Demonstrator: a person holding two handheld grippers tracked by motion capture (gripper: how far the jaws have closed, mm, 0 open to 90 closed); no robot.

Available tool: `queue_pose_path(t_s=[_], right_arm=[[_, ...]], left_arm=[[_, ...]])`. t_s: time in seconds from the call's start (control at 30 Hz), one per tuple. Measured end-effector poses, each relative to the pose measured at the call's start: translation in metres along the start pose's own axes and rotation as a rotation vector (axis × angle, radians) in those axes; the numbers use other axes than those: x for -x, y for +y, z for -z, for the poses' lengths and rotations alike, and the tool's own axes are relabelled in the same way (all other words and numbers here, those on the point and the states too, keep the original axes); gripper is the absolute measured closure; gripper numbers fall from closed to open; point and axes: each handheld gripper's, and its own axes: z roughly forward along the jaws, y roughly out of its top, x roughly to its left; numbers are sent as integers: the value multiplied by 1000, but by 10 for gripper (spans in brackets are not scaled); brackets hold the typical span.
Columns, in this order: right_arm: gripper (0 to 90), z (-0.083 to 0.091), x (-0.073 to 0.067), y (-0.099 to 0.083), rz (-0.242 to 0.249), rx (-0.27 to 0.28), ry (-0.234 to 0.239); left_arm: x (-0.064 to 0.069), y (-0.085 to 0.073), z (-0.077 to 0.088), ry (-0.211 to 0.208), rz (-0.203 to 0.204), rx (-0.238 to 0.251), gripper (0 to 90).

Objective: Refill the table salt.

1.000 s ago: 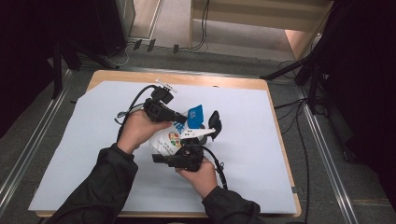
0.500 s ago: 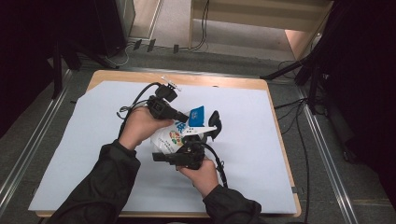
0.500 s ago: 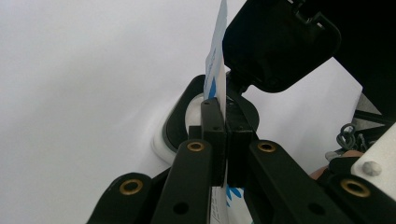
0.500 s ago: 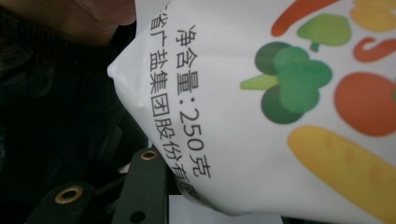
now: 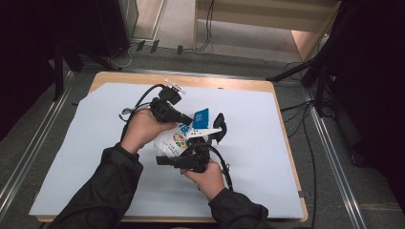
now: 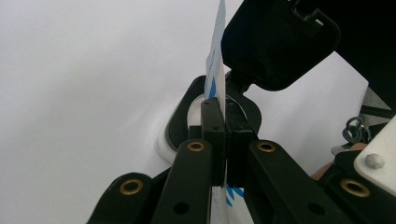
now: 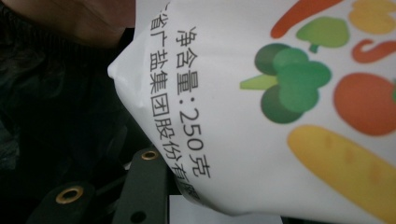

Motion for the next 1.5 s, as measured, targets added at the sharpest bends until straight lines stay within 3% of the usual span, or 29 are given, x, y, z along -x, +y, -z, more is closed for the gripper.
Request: queue_pose_path(t_s=[0.2,0.57,0.8,0.97,1.17,1.5], right_arm=[[666,1,1,0,-12,3,3],[604,-11,2,-12,100,-30,-133],[561,-15,7,-19,139,-45,-184],[553,-17,8,-22,148,-51,-194],[544,-20,7,-25,169,-59,-203],[539,-21,7,-28,199,-53,-202]], left_arm=[[1,0,1,5,-14,10,900],[2,-8,1,9,-42,28,900],[2,-13,4,0,-59,37,900],[1,-17,7,-16,-69,50,900],[0,-22,15,-44,-43,62,900],[0,-28,30,-72,-73,85,900]])
